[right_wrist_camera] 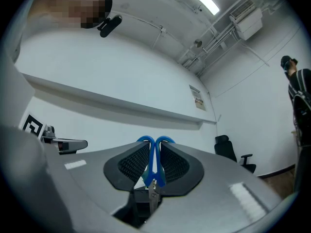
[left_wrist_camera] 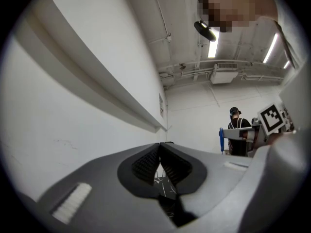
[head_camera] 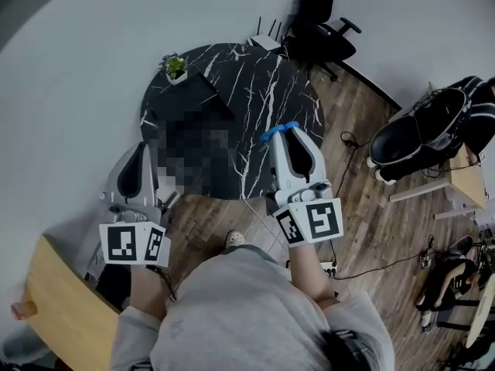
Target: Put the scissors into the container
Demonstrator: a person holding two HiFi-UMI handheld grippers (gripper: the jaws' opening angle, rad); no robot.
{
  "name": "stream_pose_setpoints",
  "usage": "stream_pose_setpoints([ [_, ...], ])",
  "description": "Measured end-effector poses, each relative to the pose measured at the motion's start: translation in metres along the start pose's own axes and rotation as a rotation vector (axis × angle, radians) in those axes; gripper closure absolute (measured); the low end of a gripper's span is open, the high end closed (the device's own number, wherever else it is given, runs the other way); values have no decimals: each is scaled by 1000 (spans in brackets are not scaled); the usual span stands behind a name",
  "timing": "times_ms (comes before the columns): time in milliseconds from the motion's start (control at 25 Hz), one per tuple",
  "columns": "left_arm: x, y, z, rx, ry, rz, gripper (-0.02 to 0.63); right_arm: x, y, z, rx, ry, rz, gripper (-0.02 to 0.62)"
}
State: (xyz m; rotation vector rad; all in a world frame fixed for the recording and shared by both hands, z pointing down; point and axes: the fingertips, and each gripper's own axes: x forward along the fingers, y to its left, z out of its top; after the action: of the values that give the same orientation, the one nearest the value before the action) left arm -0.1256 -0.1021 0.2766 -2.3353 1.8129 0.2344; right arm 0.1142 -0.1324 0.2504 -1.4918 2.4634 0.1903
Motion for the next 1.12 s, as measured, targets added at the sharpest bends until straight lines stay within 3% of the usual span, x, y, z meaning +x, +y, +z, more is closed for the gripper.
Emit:
stream_pose_setpoints([
  [360, 41, -8, -10, 25, 4, 71, 546, 48, -39, -18, 30, 6, 85, 522],
  [680, 62, 8, -15, 16, 29, 118, 548, 79, -45, -38, 70, 31, 125, 522],
  [1120, 123, 32, -28, 30, 41, 29, 548, 132, -48, -56, 55, 46, 111, 522],
])
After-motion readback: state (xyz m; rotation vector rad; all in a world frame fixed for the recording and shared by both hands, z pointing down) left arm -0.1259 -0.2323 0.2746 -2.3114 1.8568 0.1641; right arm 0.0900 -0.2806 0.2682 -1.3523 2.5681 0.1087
